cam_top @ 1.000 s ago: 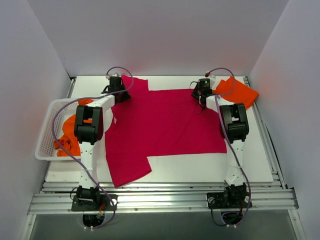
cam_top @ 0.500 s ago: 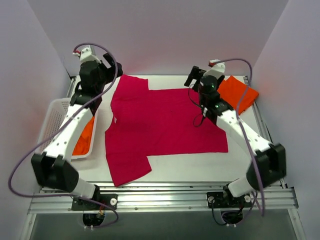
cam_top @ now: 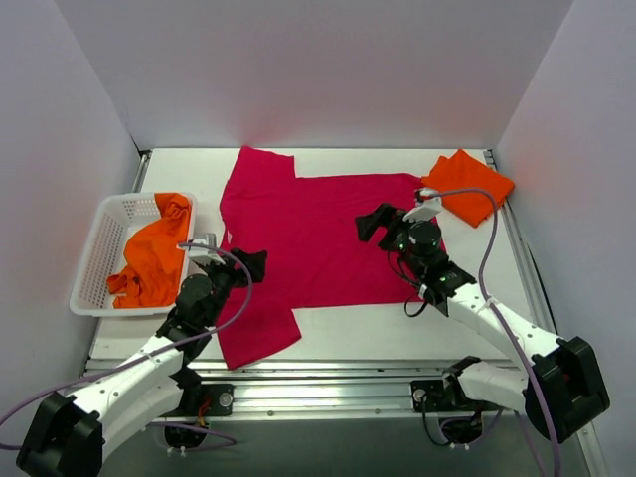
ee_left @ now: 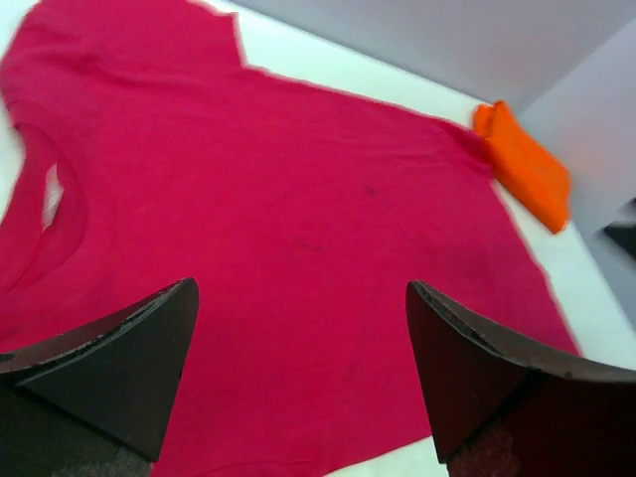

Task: Fold and stack the t-shirts
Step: Grap the side of the flattened tshirt closest away from the robot with both arms

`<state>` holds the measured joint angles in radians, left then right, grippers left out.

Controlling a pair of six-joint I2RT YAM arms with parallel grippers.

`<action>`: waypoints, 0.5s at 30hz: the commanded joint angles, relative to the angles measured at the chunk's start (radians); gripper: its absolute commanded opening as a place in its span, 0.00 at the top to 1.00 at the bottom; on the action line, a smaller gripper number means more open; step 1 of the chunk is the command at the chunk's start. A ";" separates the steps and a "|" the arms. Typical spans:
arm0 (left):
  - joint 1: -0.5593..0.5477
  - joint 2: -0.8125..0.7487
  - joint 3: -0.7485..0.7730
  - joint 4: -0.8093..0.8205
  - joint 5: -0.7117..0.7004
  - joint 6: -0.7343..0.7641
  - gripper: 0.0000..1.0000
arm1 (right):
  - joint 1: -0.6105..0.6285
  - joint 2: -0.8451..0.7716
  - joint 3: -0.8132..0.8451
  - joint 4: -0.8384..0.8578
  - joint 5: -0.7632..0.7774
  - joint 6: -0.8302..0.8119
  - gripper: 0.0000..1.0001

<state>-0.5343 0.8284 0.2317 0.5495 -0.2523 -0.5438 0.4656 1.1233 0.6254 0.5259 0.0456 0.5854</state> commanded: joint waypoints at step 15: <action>-0.257 0.402 0.844 -1.904 -0.570 -0.898 0.06 | 0.309 -0.140 0.008 -0.426 0.556 0.243 0.00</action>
<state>-0.7486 1.1343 1.0798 -0.7994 -0.7612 -1.1290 0.7616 0.9909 0.5949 0.1787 0.4885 0.7559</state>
